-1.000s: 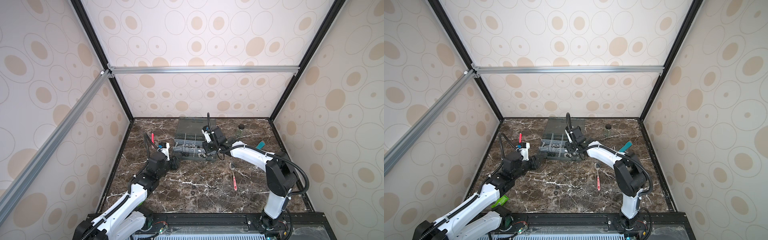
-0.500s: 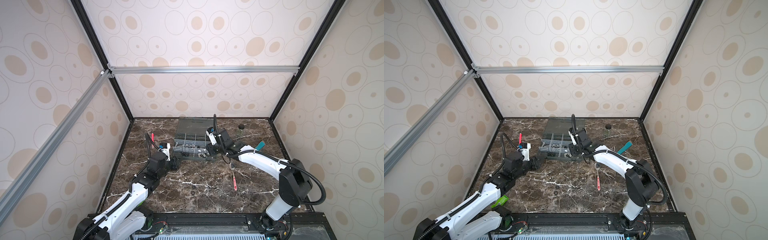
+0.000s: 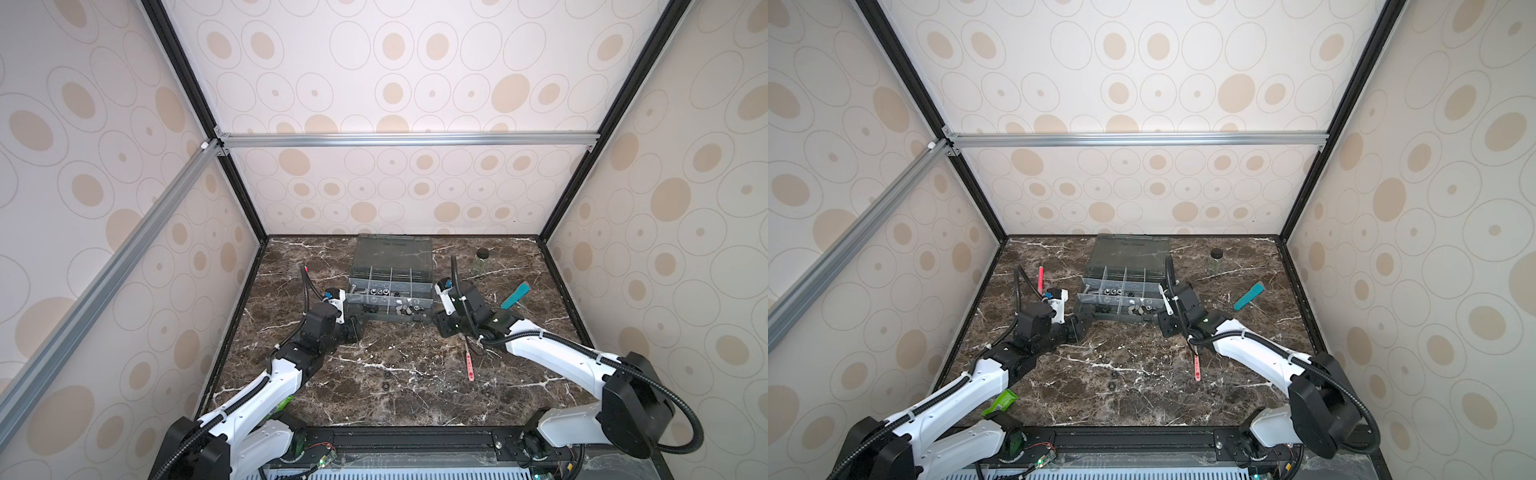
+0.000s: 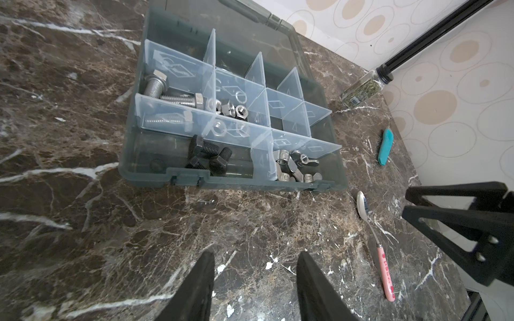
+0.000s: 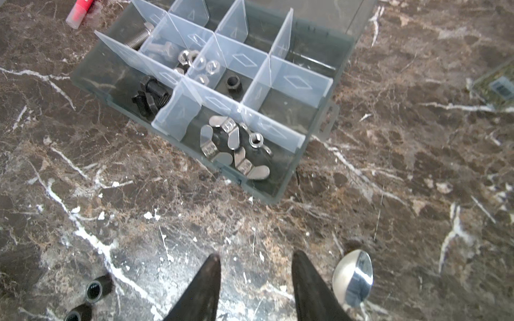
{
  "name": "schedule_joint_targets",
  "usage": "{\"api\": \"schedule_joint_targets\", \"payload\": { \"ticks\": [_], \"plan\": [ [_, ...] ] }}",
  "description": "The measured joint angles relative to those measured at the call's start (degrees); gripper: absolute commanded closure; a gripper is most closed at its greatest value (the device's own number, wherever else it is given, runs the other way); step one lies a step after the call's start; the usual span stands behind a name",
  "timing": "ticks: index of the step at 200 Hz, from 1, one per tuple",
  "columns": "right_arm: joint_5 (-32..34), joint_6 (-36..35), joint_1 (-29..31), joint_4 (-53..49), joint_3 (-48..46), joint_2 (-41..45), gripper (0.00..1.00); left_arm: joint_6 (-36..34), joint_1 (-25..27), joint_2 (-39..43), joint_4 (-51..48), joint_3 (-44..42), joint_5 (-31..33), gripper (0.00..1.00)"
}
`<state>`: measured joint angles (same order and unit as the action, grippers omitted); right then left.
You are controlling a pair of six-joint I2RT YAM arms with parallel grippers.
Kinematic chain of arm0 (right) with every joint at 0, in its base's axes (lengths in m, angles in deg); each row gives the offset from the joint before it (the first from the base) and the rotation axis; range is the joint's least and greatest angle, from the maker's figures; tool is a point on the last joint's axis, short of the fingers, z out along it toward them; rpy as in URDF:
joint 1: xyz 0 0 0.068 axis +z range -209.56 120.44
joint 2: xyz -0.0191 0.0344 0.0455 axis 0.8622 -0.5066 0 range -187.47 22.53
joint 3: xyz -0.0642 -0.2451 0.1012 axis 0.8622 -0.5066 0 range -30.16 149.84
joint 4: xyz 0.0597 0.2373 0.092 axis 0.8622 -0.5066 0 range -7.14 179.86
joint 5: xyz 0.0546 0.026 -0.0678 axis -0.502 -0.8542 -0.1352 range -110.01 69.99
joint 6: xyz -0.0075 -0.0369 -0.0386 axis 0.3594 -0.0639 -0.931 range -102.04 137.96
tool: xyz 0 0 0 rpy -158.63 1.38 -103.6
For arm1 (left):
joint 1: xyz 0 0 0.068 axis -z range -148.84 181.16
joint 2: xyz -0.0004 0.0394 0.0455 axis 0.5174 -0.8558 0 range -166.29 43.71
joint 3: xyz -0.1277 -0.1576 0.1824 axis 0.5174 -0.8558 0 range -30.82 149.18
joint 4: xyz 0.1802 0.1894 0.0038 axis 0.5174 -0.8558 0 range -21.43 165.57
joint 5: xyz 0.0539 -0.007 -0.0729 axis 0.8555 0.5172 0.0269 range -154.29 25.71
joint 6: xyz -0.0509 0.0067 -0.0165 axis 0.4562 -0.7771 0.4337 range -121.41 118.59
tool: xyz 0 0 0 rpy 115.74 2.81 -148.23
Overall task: Sort the screws and nuts into containers
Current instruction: 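Withdraw the right gripper from the box back beside the spoon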
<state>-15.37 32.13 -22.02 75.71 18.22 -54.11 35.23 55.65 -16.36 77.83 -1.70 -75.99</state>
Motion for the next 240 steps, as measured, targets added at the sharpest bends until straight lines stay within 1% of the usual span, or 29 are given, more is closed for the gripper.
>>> {"api": "schedule_joint_targets", "payload": {
  "ticks": [59,137,164,197,240],
  "plan": [
    [0.1,5.6,0.0,0.0,-10.7,6.6,0.54,0.0,1.7,-4.0,0.0,0.2,-0.9,0.52],
    [0.1,9.0,0.0,1.4,-12.2,7.7,0.54,0.0,5.3,-5.1,-0.6,0.3,0.1,0.53],
    [0.1,9.5,0.0,2.2,-12.7,7.7,0.54,0.0,8.5,-5.0,-2.4,0.4,1.9,0.53],
    [0.1,10.1,0.0,3.0,-13.4,7.7,0.54,0.4,14.4,-4.9,-5.8,0.4,4.2,0.53],
    [0.1,10.4,0.0,3.5,-14.3,7.7,0.53,2.8,21.2,-4.7,-10.1,0.4,6.1,0.54]
  ]
}}
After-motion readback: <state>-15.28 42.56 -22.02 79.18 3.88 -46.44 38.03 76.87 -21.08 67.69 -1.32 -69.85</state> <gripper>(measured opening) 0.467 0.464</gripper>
